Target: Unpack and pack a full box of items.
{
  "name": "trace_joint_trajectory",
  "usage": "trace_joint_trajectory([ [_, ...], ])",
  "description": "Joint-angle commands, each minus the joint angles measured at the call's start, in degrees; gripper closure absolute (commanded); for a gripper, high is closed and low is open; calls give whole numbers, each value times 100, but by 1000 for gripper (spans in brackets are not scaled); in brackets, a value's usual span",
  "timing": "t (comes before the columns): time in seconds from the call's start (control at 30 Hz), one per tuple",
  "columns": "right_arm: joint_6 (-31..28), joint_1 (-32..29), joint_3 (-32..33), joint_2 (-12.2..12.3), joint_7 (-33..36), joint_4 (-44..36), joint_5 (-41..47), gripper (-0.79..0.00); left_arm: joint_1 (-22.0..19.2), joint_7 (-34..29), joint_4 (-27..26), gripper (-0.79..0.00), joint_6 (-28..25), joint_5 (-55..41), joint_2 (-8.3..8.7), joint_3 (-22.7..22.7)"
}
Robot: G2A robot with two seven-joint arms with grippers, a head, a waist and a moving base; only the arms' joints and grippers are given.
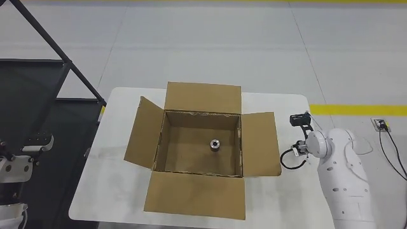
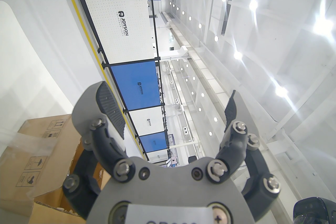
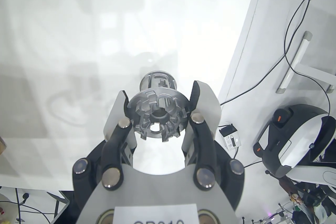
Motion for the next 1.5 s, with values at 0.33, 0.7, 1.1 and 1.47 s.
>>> trace_joint_trajectory([
  [0.33,47,-117,78,73,-60,-244,128,-785,0,0,0,-785,0,0,0,0],
  [0.7,-114,-2065,755,162,-1131,-4047,902,0,0,0,0,-785,0,0,0,0],
  [1.1,-1232,-2239,-968,180,-1449,-5494,71,0,0,0,0,-785,0,0,0,0],
  [1.47,-1692,368,-3294,-224,-185,-2652,972,0,0,0,0,-785,0,0,0,0],
])
